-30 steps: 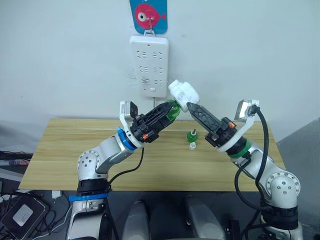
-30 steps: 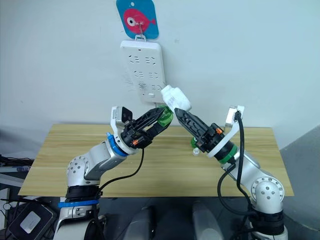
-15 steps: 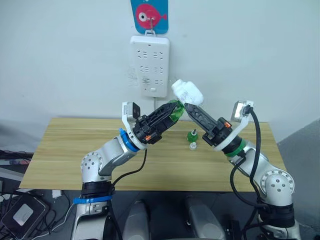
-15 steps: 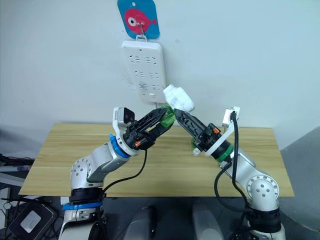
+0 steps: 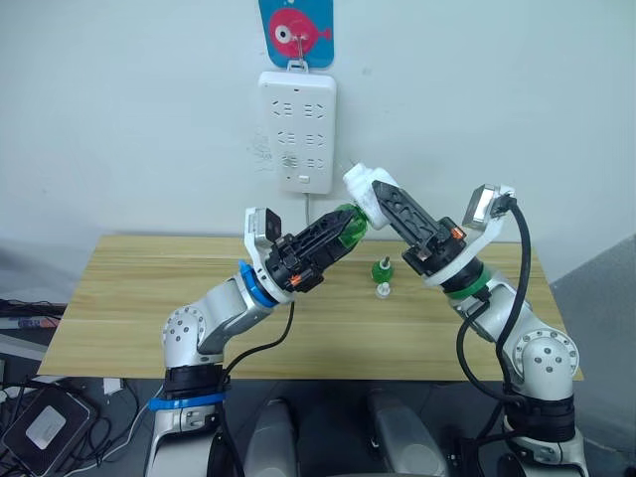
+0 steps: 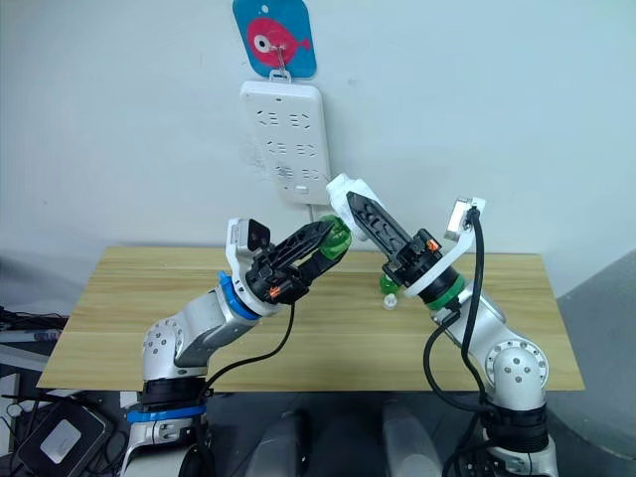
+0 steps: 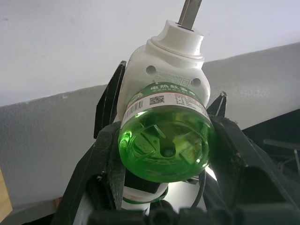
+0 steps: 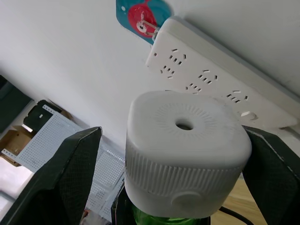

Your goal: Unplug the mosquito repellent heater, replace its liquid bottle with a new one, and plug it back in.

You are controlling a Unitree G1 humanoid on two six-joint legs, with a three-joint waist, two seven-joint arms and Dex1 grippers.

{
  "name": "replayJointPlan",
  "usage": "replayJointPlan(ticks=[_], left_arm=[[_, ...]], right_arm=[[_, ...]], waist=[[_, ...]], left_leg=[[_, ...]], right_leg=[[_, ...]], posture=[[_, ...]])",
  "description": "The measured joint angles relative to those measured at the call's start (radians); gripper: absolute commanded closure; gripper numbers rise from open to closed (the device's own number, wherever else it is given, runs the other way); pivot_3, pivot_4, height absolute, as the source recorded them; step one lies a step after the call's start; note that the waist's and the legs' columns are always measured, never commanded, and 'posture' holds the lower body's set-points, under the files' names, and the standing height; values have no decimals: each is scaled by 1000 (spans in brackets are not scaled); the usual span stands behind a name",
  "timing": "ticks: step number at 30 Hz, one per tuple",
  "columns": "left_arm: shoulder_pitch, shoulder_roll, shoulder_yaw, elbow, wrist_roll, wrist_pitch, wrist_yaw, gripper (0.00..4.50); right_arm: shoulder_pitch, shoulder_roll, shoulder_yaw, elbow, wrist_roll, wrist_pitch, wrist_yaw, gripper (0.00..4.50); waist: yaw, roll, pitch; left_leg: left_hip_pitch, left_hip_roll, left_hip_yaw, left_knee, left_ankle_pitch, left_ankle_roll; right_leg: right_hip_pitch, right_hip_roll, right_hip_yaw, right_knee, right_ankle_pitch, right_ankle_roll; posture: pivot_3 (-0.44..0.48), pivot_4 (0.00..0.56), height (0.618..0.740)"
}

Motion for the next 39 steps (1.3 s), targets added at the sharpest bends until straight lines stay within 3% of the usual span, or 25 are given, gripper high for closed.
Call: replayJointPlan(ticks=[3,6,9,16,17,20,23,25,29,35,39], left_arm=[[0,0,3,0,0,10,-1,2237],[0,-1,4,0,-5,15,-15,2237],[0,0,5,0,-9,19,-20,2237],[9,4,4,-22,-9,7,-21,2237],[12,3,5,-23,-9,7,-22,1677],[29,20,4,-23,-9,11,-29,985],[56,117,-4,-51,22,14,-57,86],[84,195,2,-119,146,-4,-126,0],[137,365,-23,-248,614,-213,-308,0],[113,393,-48,-228,1122,-616,-393,0],[8,397,-46,-128,1274,-750,-429,0]], right_arm=[[-8,-2,6,6,0,8,6,0],[-17,-4,6,11,0,8,14,549],[-18,-3,5,22,2,8,21,1504],[-18,0,6,22,3,8,34,1518],[-18,0,7,22,3,8,34,1518],[-17,2,17,22,2,14,34,1518],[-14,2,28,22,1,18,34,1518],[-8,-7,19,22,-2,16,30,1518],[18,-88,0,6,-76,16,30,1518],[26,-282,73,-48,-416,15,78,1518],[23,-332,139,-91,-604,7,104,1518]], waist=[[0,0,0],[0,0,0],[0,0,0],[0,0,0],[0,0,0],[0,0,0],[-2,0,0],[-2,0,0],[3,1,-1],[17,1,-1],[21,1,-1]], left_leg=[[0,0,0,0,0,0],[0,0,0,0,0,0],[0,0,0,0,0,0],[0,0,0,0,0,0],[0,0,0,0,0,0],[0,0,0,0,0,0],[0,1,0,-1,0,0],[0,1,0,-1,0,0],[1,0,2,-4,0,0],[1,0,3,-7,0,0],[-2,0,3,-9,1,-1]], right_leg=[[0,0,0,0,0,0],[0,0,0,0,0,0],[0,0,0,0,0,0],[0,0,0,0,0,0],[0,0,0,0,0,0],[0,0,0,0,0,0],[-1,1,0,0,0,0],[-1,0,1,0,0,0],[-1,0,2,-1,0,0],[-3,0,2,-3,0,0],[-8,0,2,-2,0,0]], posture=[[-204,189,725],[-203,191,725],[-202,191,725],[-199,193,725],[-197,193,725],[-199,195,725],[-202,198,725],[-197,204,725],[-171,209,725],[-156,213,725],[-156,221,725]])
